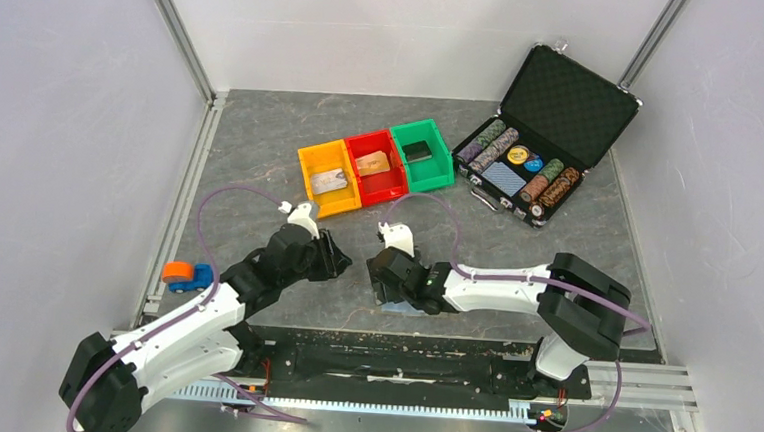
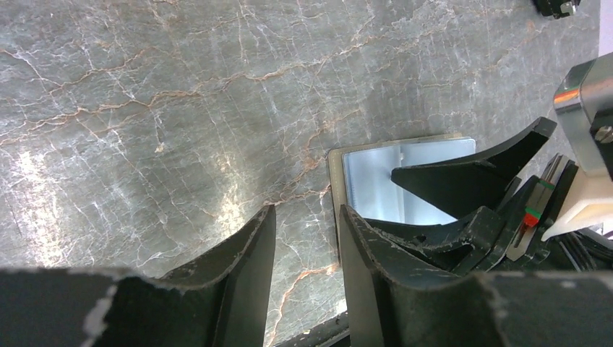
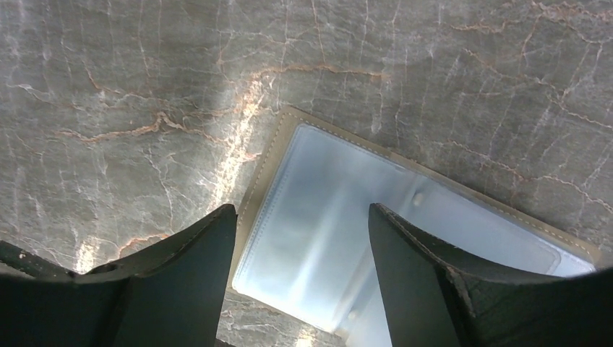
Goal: Take the credit cards out of the card holder
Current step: Remove the credit card from the card holder.
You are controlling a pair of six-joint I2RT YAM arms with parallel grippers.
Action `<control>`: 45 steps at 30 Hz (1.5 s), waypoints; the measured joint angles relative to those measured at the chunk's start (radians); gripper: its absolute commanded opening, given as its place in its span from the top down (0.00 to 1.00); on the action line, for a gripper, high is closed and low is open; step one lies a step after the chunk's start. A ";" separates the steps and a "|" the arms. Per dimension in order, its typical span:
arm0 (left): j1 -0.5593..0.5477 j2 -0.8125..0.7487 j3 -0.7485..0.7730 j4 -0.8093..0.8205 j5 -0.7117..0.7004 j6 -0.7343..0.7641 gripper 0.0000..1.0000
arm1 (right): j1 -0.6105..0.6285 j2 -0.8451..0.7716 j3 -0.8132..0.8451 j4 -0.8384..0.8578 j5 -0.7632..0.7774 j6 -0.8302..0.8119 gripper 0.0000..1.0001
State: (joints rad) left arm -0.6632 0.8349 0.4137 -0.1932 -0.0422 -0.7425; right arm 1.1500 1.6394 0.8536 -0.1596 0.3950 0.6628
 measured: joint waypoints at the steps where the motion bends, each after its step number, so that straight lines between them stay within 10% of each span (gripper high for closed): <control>1: 0.000 -0.001 0.000 0.000 -0.002 0.000 0.55 | 0.002 0.000 0.003 -0.012 0.004 0.002 0.28; 35: 0.000 -0.040 -0.011 -0.001 -0.002 0.001 0.51 | 0.013 -0.069 0.014 -0.217 0.055 0.214 0.24; 45: 0.000 -0.064 -0.016 -0.020 -0.004 0.001 0.50 | 0.013 -0.017 0.015 -0.201 0.055 0.217 0.38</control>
State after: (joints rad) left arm -0.6632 0.7708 0.3981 -0.2134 -0.0460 -0.7414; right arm 1.1633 1.6226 0.8684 -0.3611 0.4496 0.8795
